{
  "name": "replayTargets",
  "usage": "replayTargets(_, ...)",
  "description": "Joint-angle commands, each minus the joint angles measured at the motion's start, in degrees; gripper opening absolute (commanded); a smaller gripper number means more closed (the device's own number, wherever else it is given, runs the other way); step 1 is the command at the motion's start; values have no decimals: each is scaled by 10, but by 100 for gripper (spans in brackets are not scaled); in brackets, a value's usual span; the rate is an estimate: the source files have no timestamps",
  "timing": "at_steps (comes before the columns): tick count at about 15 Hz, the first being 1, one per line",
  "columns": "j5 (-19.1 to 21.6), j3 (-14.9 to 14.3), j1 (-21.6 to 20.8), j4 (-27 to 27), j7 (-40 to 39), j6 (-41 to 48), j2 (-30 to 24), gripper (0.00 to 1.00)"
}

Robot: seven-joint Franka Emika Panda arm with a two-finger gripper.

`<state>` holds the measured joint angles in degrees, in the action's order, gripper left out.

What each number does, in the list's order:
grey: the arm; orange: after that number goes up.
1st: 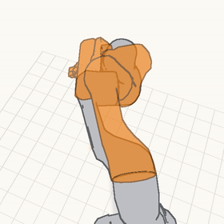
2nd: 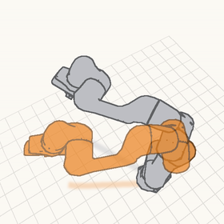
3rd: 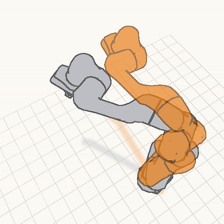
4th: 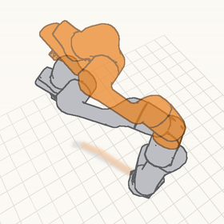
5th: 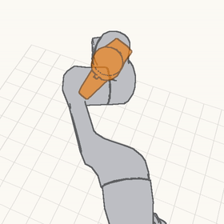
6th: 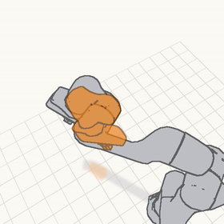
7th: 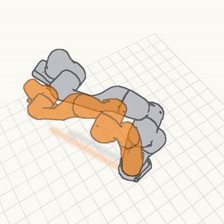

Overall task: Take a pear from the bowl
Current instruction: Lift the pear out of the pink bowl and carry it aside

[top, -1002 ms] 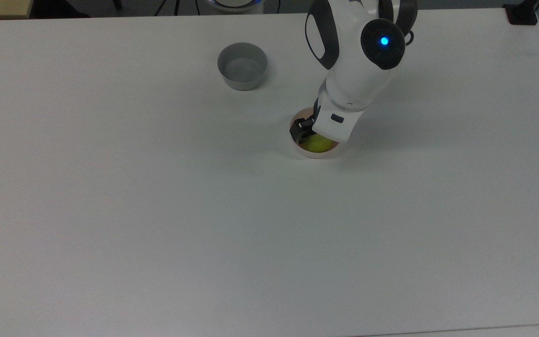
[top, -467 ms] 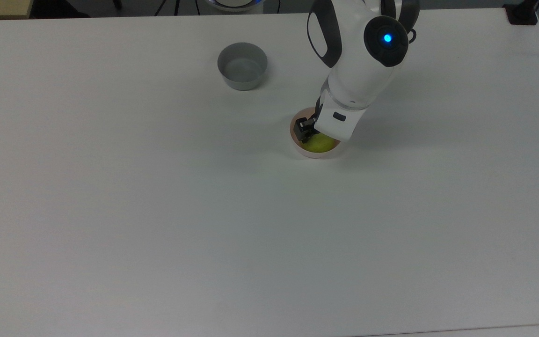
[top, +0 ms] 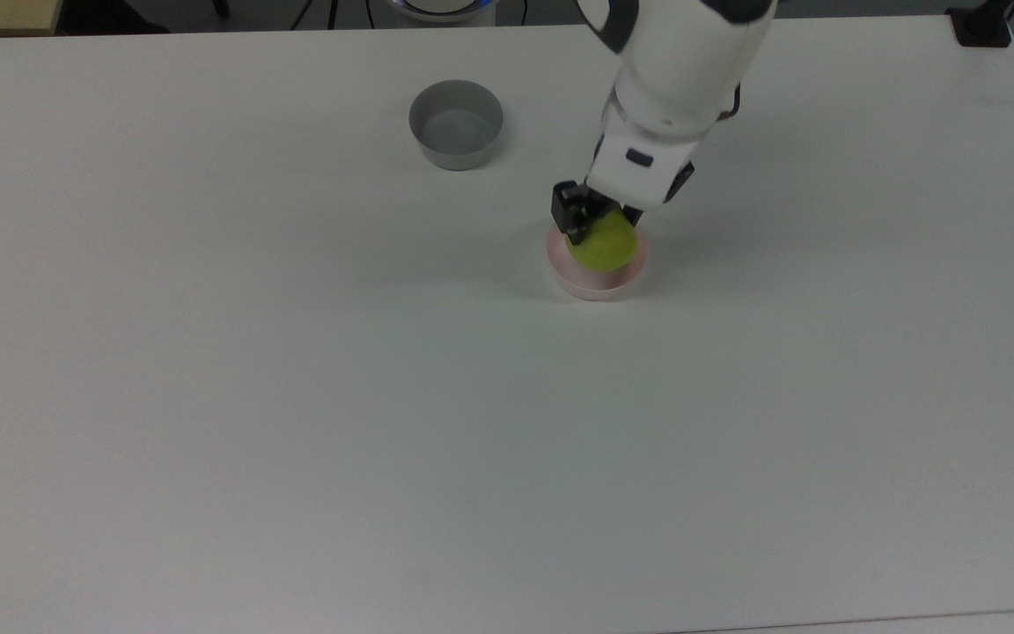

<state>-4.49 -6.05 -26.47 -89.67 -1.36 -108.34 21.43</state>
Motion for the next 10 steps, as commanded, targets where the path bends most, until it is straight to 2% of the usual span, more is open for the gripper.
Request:
replayTargets(1, 4, -2, 17, -15, -27, 50, -84, 37)
replayTargets(5, 4, 0, 50, -15, -34, 91, -118, 37)
replayTargets(8, 4, 36, 161, -7, -43, 94, -114, 37)
replayTargets(10, 4, 42, 228, -4, -94, 91, -109, 37)
